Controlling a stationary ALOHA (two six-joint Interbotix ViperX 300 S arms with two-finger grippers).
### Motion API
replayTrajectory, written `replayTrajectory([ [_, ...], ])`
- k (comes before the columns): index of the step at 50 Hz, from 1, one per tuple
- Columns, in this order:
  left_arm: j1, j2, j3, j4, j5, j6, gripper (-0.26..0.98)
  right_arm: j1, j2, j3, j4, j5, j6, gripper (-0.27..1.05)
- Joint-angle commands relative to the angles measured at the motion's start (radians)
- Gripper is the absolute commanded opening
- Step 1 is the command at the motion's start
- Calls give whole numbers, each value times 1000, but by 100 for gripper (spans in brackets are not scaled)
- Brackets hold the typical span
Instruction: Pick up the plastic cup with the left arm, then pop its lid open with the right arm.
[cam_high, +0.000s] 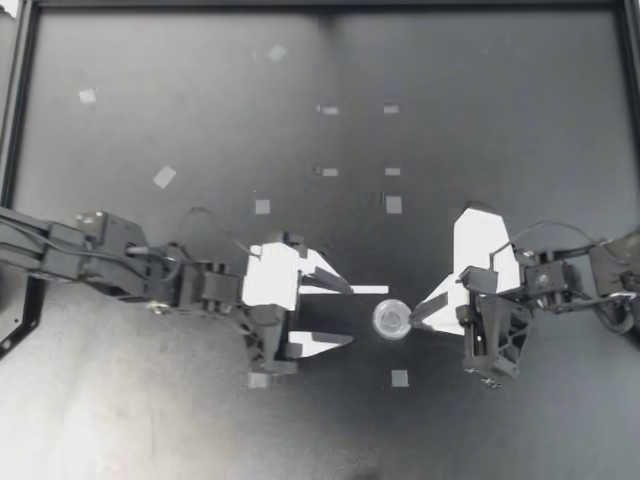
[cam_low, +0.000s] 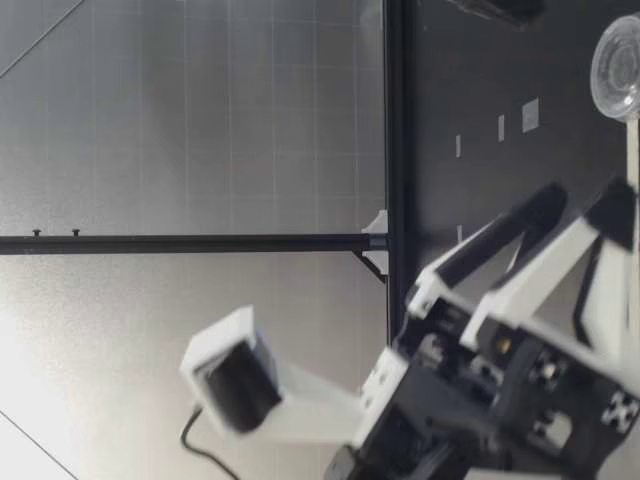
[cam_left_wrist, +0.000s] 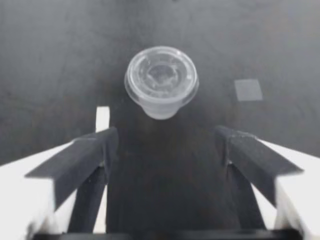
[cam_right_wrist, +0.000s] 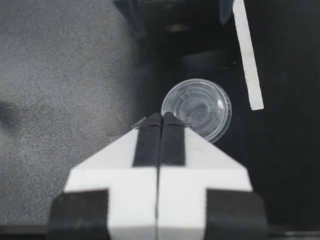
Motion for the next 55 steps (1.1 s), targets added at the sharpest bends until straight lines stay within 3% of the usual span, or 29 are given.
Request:
replayTrajectory([
  [1,-3,3,-38,3,0,2,72,8,8,-20,0,-21,2,-7],
  [25,-2,123,-153,2,6,2,74,6,77,-23,0,-61,2,-7],
  [55,-3,167,-193,2,6,-15,74,-6,138,-14,0,-77,2,-7],
])
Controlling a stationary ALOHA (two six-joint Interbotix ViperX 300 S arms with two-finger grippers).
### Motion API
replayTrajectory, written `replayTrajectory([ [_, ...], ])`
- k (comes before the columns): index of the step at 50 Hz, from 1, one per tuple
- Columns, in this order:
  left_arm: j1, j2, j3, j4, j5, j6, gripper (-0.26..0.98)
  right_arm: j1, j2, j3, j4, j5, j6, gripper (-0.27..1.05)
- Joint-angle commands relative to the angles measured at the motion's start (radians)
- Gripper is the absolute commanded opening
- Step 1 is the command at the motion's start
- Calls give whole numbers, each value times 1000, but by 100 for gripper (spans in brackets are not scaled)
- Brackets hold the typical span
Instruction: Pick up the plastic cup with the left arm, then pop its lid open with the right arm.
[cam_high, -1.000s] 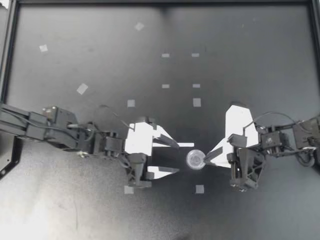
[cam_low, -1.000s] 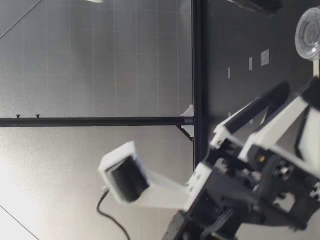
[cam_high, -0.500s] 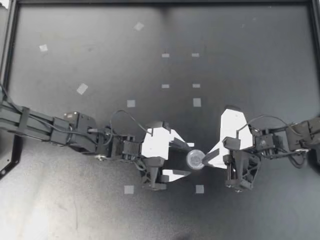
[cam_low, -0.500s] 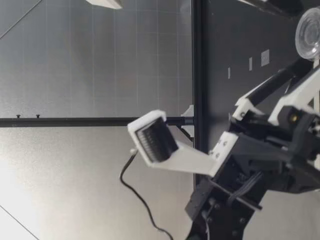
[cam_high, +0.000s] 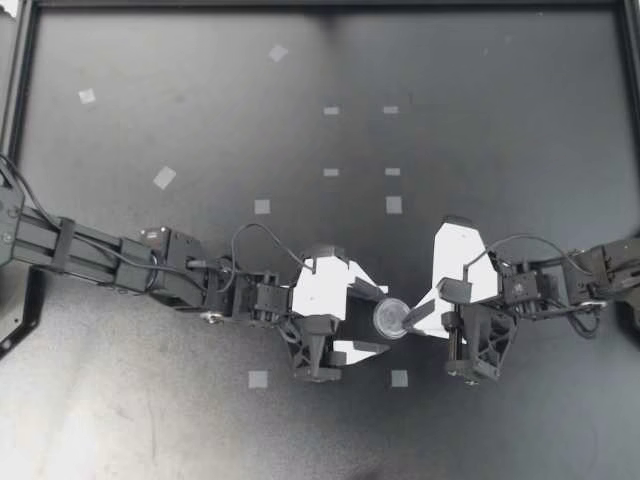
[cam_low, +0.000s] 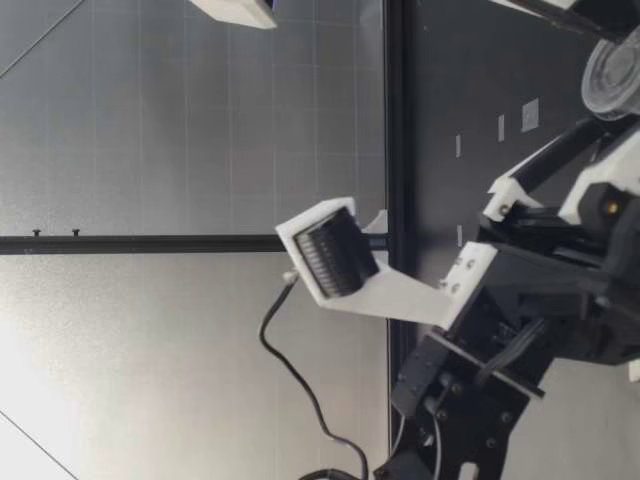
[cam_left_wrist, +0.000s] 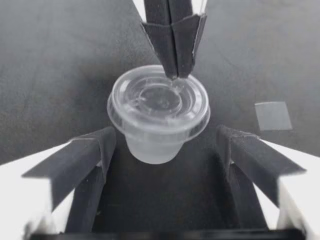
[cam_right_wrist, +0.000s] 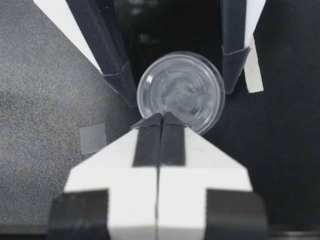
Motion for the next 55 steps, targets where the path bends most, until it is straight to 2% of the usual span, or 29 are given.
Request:
replayTrajectory([
  [1,0,-20,-18,0,-5,-2,74,-5,-8,-5,0,-2,0,-7],
  [33,0,-31,-40,0,-2,-2,69,-5,-6,6,0,-5,0,-7],
  [40,-2,-31,-41,0,-2,-6,58,-5,-6,6,0,-6,0,-7],
  [45,-5,-31,-40,0,-2,-6,44,-5,-6,6,0,-6,0,-7],
  [55,-8,-31,-43,0,-2,-8,24,-5,-12,5,0,-6,0,-7],
])
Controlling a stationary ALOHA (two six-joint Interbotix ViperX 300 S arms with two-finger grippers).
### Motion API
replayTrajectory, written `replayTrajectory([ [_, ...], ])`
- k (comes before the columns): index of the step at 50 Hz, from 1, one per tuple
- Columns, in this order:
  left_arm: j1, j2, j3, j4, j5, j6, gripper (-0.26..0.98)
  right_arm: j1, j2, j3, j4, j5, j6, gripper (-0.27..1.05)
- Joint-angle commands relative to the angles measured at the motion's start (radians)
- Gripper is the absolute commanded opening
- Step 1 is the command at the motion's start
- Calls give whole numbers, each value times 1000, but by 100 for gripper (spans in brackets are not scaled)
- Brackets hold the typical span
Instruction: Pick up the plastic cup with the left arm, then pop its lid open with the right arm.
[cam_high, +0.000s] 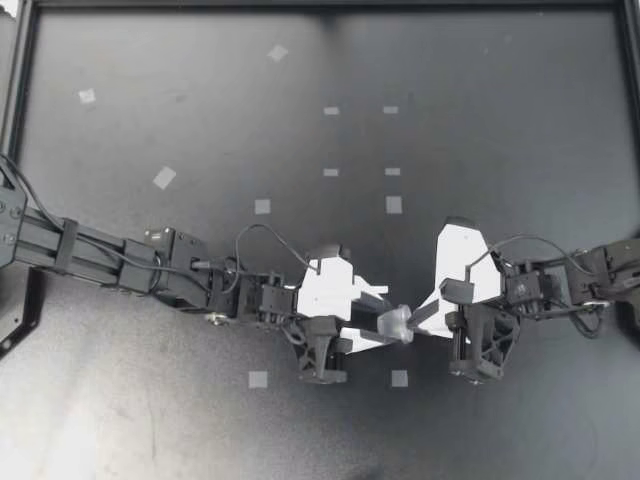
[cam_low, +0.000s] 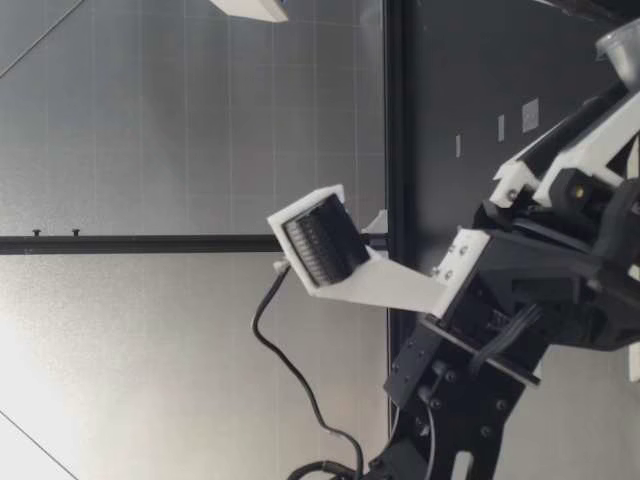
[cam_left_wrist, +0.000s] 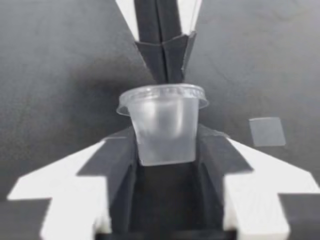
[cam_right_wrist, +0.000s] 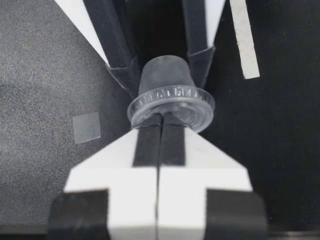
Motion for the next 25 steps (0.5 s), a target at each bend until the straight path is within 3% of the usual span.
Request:
replayTrajectory([
  [1,-3,-32,-20,0,-3,-2,22,-5,-17,-9,-2,-6,2,-7],
  [9,-5,-51,-3,0,-2,2,15,-6,-74,-11,0,-6,3,-7],
  [17,5,-167,58,-2,-29,44,15,-6,-175,2,15,-6,49,-6],
  [22,5,-255,133,-6,-189,100,15,-11,-229,28,37,-23,144,3],
  [25,5,-293,195,-26,-356,130,15,-11,-256,54,41,-63,232,16],
])
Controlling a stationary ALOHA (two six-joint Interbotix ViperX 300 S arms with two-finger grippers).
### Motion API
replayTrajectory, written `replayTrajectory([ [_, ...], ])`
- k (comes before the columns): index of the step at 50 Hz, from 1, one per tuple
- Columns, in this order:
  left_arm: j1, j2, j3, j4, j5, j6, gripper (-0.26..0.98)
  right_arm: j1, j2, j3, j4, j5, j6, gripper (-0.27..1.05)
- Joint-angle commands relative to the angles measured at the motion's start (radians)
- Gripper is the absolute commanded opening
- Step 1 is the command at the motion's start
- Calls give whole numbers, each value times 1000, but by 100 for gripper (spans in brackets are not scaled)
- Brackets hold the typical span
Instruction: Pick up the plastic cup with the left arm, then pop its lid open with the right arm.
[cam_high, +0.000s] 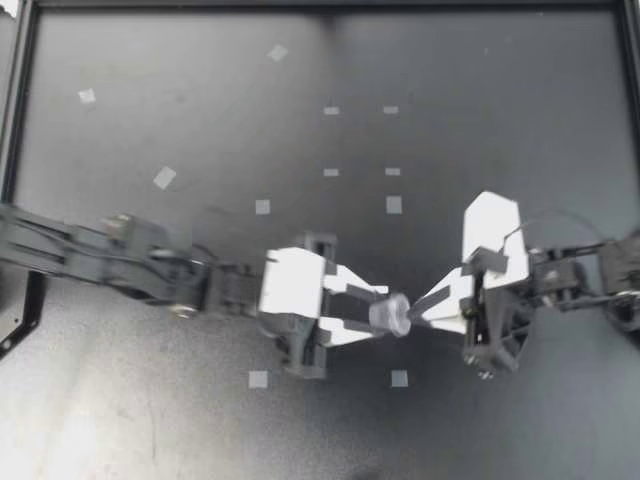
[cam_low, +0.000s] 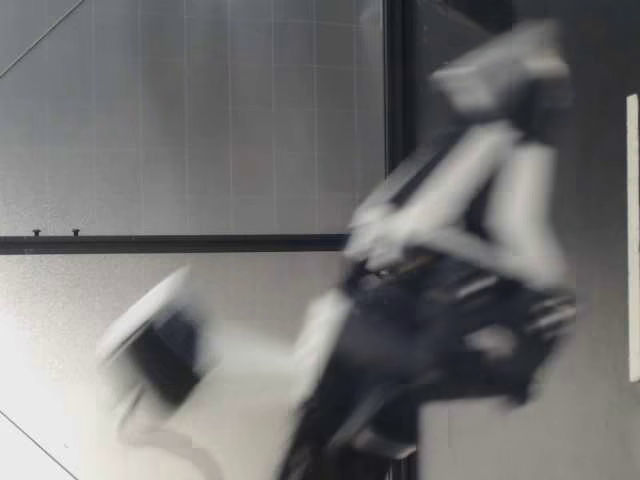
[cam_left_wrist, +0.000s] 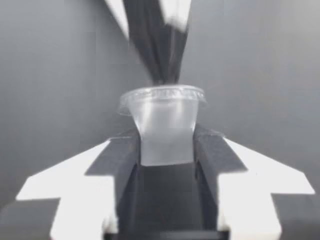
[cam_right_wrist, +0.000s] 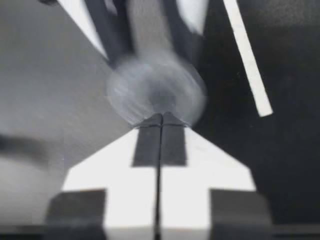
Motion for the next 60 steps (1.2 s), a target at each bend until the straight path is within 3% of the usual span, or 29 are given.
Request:
replayTrajectory([
  [1,5,-86,61,-31,-212,31,15,-8,-51,18,9,-60,89,20],
  [9,5,-84,195,-135,-595,71,15,-11,-61,112,17,-357,426,75],
  [11,5,-72,210,-146,-661,74,15,-12,-49,126,21,-437,500,82],
  [15,5,-34,213,-156,-758,74,15,-15,3,137,25,-624,638,81],
  [22,3,35,153,-158,-762,77,15,-15,138,91,23,-923,821,77],
  [29,2,69,115,-158,-762,78,15,-17,255,64,18,-1065,900,77],
  [37,2,64,123,-158,-761,77,15,-17,273,48,17,-1088,894,77],
  [60,-5,58,114,-158,-710,74,15,-40,152,26,-8,-1097,787,77],
])
